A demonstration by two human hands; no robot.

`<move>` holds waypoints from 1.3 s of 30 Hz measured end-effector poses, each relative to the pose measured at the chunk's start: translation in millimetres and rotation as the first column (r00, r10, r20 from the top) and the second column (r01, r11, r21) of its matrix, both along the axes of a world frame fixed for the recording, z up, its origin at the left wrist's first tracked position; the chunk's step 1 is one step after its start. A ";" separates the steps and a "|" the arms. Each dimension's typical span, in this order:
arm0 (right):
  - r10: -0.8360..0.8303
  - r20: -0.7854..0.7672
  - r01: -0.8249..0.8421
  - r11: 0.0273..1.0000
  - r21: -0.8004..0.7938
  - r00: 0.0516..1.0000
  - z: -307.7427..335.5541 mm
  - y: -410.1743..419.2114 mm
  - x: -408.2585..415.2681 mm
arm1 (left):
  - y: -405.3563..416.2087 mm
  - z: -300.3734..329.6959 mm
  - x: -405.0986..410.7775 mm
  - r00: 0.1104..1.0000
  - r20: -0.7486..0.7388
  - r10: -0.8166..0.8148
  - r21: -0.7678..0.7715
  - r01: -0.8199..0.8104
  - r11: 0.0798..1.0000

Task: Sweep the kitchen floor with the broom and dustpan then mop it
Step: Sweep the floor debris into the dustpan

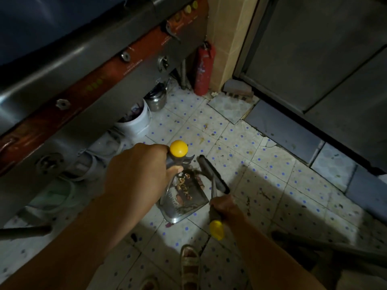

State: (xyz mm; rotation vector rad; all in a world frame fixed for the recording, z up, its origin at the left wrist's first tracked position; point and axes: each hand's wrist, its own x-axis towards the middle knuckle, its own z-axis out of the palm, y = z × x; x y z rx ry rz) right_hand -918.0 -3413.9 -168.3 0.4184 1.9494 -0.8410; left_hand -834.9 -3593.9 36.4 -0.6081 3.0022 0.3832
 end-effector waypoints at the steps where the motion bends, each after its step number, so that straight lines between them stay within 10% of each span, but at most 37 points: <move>1: 0.006 0.005 -0.006 1.000 -0.006 1.000 2.7 -8.4 10.7 | -6.0 2.9 10.8 1.000 -0.006 0.010 -0.020 -0.010 1.000; 20: 0.092 0.029 -0.088 0.990 -0.113 0.995 55.7 -82.6 148.3 | -81.0 34.1 167.3 0.990 -0.043 0.137 -0.129 -0.142 0.981; 39: 0.120 -0.188 -0.129 0.991 -0.036 0.975 77.3 -133.1 58.6 | -81.8 67.3 141.4 0.952 -0.002 0.306 -0.074 -0.305 0.949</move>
